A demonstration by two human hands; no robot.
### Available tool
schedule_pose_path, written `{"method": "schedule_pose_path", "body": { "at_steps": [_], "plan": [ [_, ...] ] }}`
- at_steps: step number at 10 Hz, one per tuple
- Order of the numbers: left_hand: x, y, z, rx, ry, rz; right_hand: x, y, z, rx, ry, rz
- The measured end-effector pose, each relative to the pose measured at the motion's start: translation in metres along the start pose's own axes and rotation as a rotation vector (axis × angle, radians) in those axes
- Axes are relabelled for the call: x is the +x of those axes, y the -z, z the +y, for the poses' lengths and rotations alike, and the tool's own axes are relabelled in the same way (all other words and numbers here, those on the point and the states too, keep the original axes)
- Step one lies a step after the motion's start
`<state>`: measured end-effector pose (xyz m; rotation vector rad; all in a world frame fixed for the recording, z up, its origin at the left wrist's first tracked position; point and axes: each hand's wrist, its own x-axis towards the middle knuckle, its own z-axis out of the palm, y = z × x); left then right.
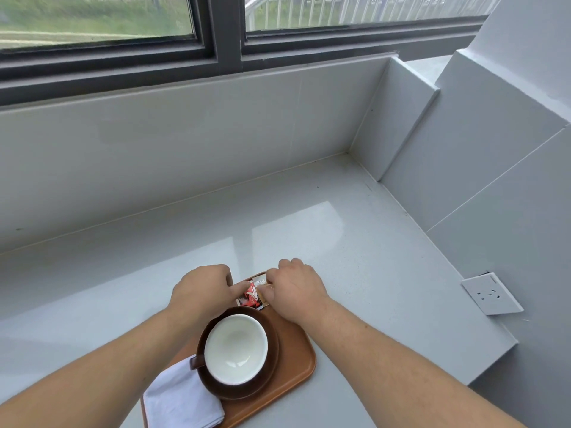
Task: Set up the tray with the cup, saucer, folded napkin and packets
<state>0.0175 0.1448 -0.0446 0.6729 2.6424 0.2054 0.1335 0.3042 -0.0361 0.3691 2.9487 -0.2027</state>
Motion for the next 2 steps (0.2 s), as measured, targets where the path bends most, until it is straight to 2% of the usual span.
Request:
{"method": "schedule_pose_path", "body": {
  "at_steps": [2],
  "plan": [
    [-0.026,0.059,-0.003,-0.1,-0.155,0.261,0.005,0.05,-0.025,0.079,0.043,0.191]
  ]
}}
